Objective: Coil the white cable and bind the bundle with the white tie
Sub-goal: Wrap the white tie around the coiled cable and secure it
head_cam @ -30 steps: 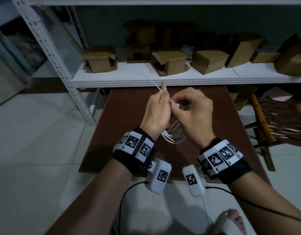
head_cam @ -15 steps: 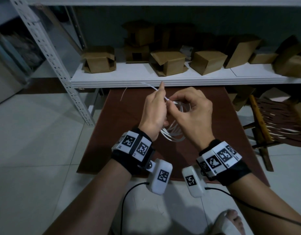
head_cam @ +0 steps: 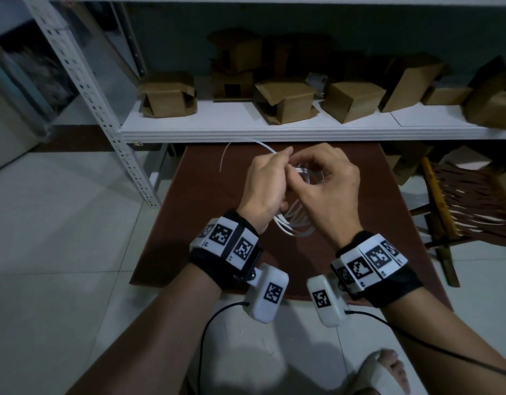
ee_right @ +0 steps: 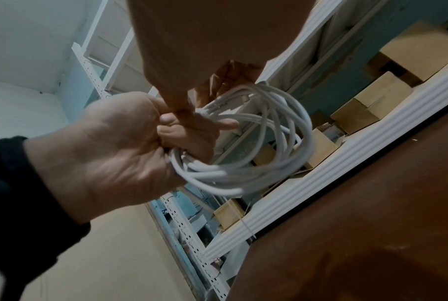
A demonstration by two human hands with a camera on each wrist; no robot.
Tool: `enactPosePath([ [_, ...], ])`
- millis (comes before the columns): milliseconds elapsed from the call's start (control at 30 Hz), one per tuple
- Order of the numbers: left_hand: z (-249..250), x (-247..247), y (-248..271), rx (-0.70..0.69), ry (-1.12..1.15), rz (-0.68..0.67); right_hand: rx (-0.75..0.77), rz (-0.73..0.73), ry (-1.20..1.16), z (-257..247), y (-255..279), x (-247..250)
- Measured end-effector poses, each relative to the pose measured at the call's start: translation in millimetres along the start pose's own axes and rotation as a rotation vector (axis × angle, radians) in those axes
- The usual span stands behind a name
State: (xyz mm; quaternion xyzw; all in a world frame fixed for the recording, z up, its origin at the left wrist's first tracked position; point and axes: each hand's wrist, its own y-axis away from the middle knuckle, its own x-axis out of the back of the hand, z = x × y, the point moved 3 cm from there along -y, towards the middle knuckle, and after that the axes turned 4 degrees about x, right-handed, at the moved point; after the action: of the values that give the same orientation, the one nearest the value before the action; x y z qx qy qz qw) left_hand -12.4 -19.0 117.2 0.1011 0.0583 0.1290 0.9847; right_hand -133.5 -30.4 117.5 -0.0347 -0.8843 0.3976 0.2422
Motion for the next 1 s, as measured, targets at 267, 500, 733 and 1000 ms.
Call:
enactPosePath([
  [267, 0.6, -2.8, 6.1, 0.009, 0.004, -0.019, -0.007, -0.02, 0.028, -2.3, 0.8, -1.9],
  [500, 1.3, -4.4, 8.8, -0.1, -0.129, 0.023, 0.006, 0.015, 0.074, -2.1, 1.5, -2.2],
  [733, 4.1, -2.5, 7.9, -0.168, -0.248, 0.014, 0.019, 0.016, 0.056, -2.0, -1.2, -0.2],
  [1000, 1.7, 2.8, 7.2, -0.162, -0.282, 0.021, 0.082, 0.003, 0.018, 1.0, 0.3, 5.8],
])
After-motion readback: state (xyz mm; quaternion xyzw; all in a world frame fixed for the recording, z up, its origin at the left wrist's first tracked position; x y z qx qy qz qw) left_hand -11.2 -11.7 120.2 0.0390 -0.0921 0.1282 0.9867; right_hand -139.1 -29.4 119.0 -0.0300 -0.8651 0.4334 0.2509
